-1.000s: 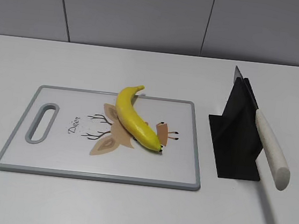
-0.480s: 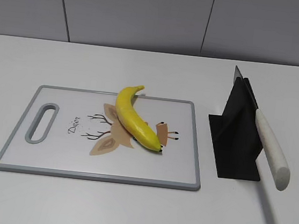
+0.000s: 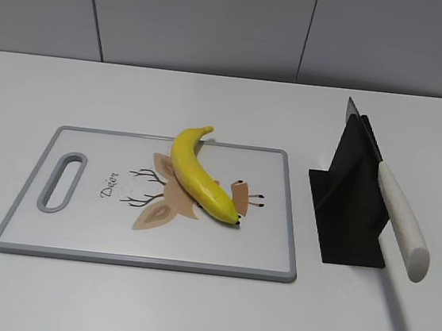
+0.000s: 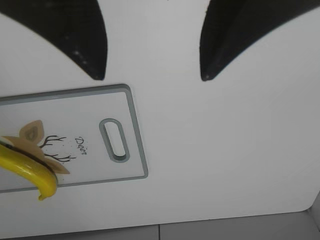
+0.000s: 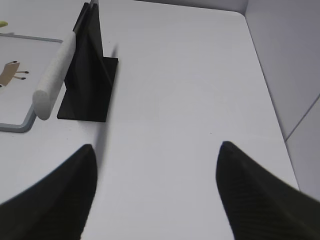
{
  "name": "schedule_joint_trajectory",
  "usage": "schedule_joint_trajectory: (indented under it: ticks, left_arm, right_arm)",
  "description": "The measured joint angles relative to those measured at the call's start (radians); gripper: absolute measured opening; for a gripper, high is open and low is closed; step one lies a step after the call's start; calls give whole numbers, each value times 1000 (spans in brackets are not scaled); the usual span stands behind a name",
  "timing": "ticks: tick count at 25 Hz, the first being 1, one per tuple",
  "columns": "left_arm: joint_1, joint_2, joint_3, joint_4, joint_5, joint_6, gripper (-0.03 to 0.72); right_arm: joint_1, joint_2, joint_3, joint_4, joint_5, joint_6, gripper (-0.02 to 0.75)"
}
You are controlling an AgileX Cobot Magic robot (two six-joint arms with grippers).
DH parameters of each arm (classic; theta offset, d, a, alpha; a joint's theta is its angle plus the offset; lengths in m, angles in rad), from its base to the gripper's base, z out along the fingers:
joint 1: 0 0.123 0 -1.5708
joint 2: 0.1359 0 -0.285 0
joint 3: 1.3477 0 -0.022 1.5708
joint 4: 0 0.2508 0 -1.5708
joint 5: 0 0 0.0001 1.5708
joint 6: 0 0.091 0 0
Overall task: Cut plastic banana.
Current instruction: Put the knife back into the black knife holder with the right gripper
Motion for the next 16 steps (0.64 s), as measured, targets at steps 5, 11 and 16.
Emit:
schedule_joint_trajectory:
  ticks: [5, 11, 16]
  left_arm:
    - [0, 0, 0, 0, 0, 0, 575]
    - [0, 0, 0, 0, 0, 0, 575]
    - [0, 0, 0, 0, 0, 0, 575]
  right_arm:
    - [-2, 0, 0, 0, 0, 0, 576]
    - [-2, 0, 0, 0, 0, 0, 576]
    - [-2, 0, 0, 0, 0, 0, 576]
